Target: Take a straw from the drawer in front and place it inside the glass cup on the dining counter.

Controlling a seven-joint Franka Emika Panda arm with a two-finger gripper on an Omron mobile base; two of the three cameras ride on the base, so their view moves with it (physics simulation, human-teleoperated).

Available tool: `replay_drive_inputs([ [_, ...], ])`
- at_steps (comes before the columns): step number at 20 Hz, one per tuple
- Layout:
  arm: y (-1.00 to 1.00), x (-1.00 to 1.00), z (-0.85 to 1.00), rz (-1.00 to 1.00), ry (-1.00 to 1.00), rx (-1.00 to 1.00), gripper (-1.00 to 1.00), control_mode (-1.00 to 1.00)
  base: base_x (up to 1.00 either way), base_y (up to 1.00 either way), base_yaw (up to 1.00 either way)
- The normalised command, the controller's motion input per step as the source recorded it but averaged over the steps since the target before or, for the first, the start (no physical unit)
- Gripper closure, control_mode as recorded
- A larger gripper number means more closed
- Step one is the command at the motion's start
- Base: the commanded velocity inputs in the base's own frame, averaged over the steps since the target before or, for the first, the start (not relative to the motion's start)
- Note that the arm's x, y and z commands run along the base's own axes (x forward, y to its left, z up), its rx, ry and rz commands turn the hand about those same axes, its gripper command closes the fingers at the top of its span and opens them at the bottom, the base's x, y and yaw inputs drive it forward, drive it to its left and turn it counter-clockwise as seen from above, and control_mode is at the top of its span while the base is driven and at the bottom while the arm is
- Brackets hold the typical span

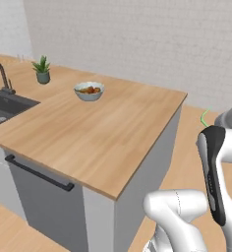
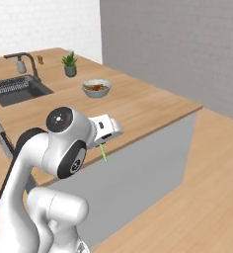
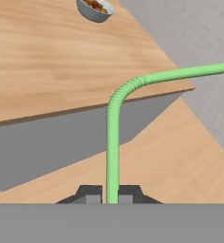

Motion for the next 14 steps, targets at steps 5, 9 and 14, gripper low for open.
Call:
replay_drive_inputs([
  [5,0.0,0.0,0.0,0.0,0.0,0.0,1.0,1.0,0.36,-0.84,0.0],
  [9,0.0,0.0,0.0,0.0,0.0,0.0,1.0,1.0,0.52,-0.75,0.02],
  [14,0.0,0.0,0.0,0.0,0.0,0.0,1.0,1.0,0.58,-0.66,0.07],
])
